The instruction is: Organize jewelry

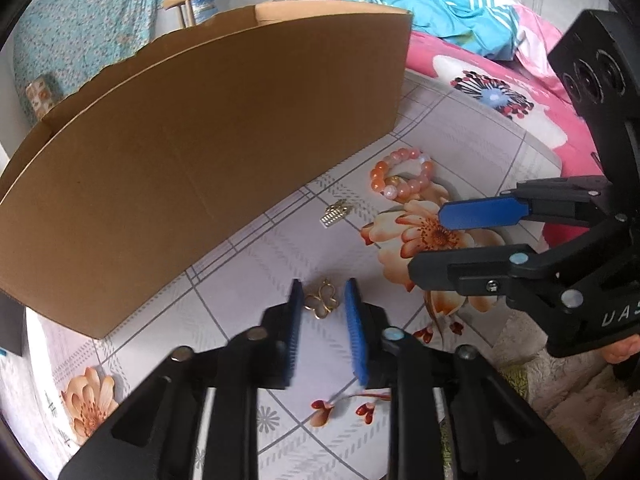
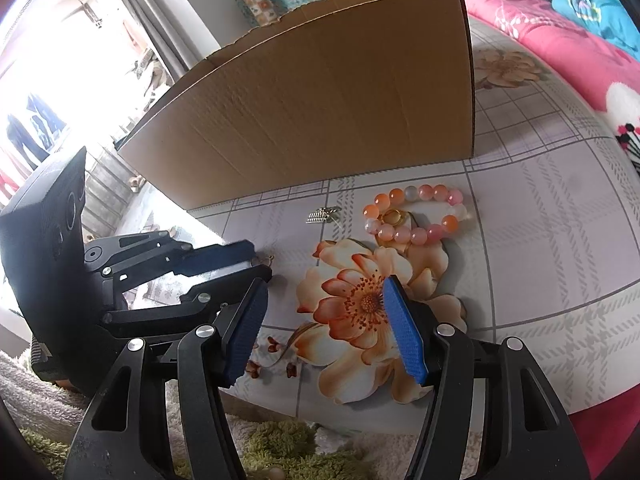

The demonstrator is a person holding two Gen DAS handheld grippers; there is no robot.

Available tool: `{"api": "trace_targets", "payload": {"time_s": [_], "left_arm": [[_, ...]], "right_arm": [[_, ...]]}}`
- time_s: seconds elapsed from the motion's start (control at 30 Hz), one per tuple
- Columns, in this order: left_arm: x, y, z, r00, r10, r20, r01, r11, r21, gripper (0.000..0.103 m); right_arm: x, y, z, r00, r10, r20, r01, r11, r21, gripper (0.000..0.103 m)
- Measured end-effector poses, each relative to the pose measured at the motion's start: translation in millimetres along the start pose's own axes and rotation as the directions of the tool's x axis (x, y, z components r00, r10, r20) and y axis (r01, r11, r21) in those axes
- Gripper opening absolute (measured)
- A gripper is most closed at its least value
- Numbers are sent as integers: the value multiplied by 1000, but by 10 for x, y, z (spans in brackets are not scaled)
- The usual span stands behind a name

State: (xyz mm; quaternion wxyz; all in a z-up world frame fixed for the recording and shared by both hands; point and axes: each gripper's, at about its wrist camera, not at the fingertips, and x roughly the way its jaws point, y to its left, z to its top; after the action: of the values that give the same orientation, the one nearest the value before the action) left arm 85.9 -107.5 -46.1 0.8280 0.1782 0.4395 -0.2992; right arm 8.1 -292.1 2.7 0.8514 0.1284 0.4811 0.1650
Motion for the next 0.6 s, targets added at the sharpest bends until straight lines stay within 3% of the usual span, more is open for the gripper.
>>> {"api": "trace_targets", "payload": {"time_s": [0.33, 0.37, 0.4, 0.6], "left_arm": [[-3, -14, -2, 1000, 0, 2, 0, 1000, 0, 15], [-12, -18, -6, 1000, -1, 4, 1, 1000, 0, 14], [-23, -9, -10, 1000, -1, 4, 1, 1000, 2, 0], [-62, 47, -30, 1000, -1, 6, 1, 1000, -18, 0]], "right_arm": [[11, 6, 12, 1000, -1, -1, 1, 1000, -2, 58], [11, 7, 12, 1000, -1, -1, 1, 1000, -2, 58], [11, 5, 12, 1000, -2, -1, 2, 1000, -2, 58], [33, 17, 30, 1000, -7, -3, 7, 1000, -11, 57]]}}
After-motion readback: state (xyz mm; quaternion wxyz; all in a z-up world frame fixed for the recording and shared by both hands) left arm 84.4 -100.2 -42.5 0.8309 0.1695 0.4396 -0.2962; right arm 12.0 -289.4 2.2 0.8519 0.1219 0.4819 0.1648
